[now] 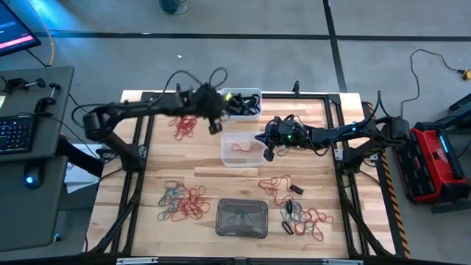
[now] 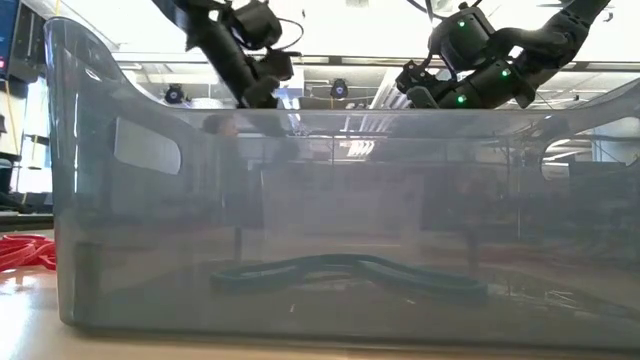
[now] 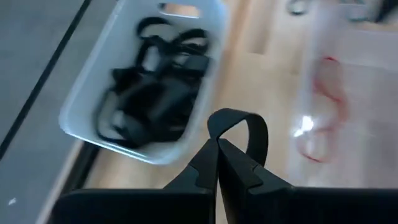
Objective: Sort rubber bands into baskets
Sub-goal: Put the black rubber band into the white bin
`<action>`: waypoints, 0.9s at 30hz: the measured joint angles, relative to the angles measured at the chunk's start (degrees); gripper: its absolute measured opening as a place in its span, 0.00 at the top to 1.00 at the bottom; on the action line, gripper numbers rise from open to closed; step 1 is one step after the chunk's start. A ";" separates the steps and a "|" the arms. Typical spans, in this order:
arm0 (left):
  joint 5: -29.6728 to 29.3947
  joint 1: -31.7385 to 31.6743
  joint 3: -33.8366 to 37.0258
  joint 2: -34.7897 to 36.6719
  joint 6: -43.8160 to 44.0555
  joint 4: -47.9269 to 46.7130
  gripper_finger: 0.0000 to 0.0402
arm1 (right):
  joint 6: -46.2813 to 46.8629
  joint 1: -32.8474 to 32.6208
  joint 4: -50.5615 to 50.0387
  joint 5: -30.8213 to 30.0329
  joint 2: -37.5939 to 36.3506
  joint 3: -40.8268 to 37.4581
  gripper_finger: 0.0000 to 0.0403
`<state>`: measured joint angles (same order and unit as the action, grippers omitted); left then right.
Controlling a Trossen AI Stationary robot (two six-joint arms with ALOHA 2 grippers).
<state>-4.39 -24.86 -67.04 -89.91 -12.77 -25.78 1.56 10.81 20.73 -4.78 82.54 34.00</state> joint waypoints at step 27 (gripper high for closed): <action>12.84 -9.36 -32.79 -31.99 -11.56 -5.78 1.00 | -0.02 0.00 -0.39 0.01 0.00 0.01 1.00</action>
<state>8.45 -34.22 -99.83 -121.90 -24.33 -31.56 1.54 10.81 20.34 -4.77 82.54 34.00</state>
